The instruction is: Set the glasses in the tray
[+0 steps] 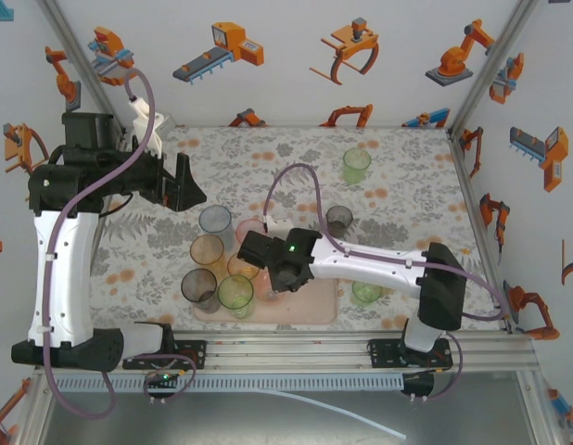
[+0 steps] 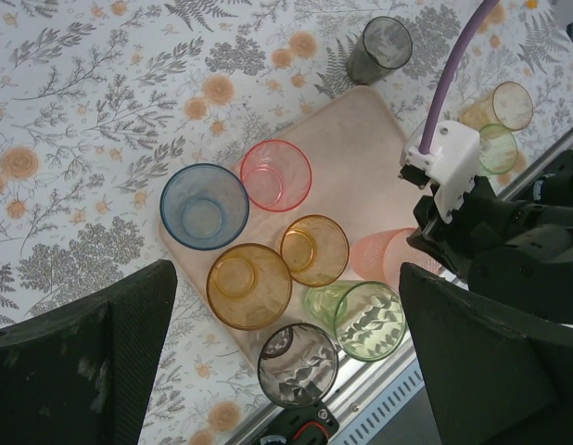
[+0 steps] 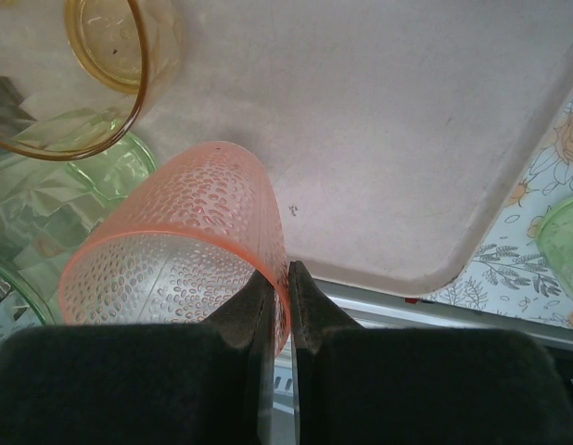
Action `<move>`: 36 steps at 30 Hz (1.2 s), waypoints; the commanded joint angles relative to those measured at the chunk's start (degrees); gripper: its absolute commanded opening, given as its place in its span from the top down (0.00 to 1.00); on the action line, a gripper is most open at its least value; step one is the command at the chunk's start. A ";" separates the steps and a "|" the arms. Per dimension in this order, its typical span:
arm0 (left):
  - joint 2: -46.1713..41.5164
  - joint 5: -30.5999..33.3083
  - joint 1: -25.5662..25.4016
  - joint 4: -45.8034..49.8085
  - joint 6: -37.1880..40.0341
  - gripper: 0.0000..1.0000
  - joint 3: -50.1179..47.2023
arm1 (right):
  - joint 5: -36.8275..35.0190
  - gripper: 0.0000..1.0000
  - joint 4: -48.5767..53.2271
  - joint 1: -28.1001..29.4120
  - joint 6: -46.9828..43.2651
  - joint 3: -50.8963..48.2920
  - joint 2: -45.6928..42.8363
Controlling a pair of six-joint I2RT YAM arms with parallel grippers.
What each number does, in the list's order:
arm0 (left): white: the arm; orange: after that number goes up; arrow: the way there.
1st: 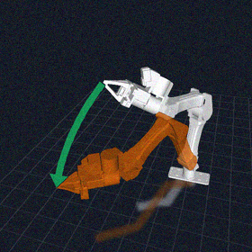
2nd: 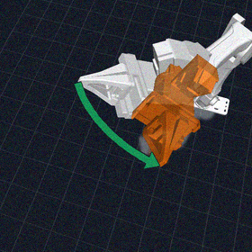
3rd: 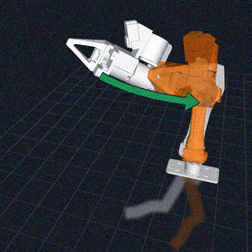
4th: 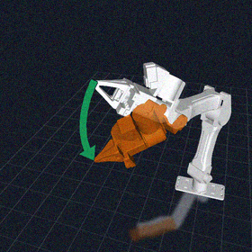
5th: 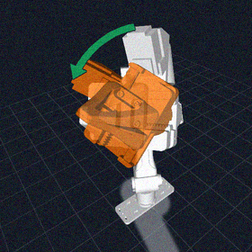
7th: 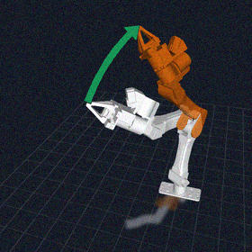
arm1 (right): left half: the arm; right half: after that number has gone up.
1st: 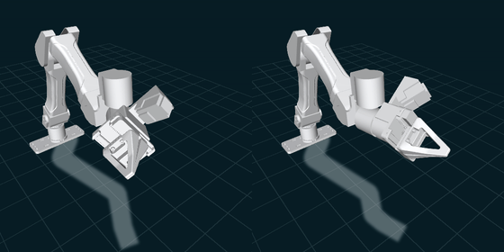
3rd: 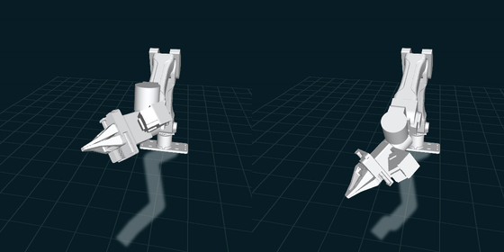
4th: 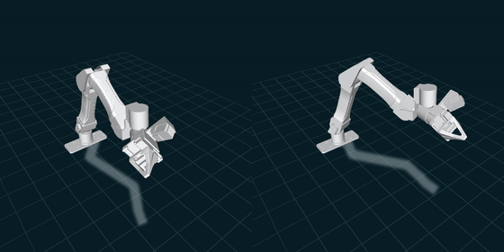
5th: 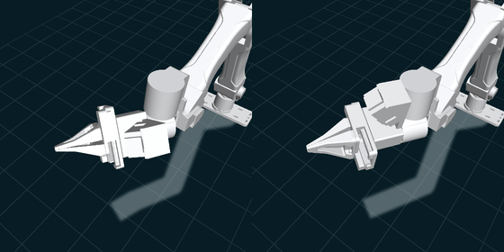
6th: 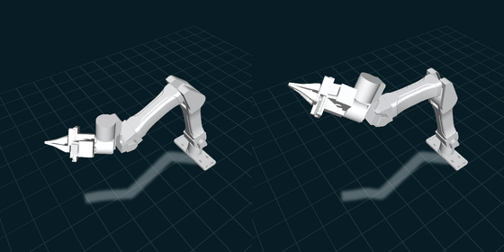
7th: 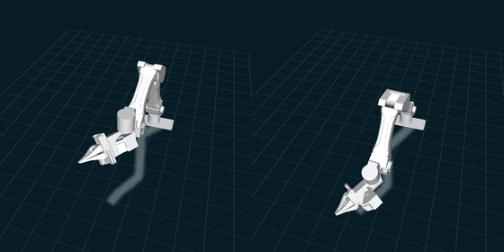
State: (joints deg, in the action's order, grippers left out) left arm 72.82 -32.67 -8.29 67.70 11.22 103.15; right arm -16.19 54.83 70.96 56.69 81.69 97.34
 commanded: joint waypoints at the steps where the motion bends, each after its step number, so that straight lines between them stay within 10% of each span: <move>1: -1.24 -1.46 -0.36 -0.71 -0.61 0.03 0.69 | -1.17 0.89 -0.16 0.91 2.76 -0.73 0.69; 36: -1.85 -2.14 -0.32 -1.11 -1.50 0.03 0.04 | 1.77 0.84 -3.31 1.92 5.45 -6.10 2.16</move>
State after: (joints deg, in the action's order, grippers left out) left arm 72.16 -33.08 -8.32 67.64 10.76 103.15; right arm -14.17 51.46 72.47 60.69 76.16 99.02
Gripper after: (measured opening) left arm 0.972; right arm 0.150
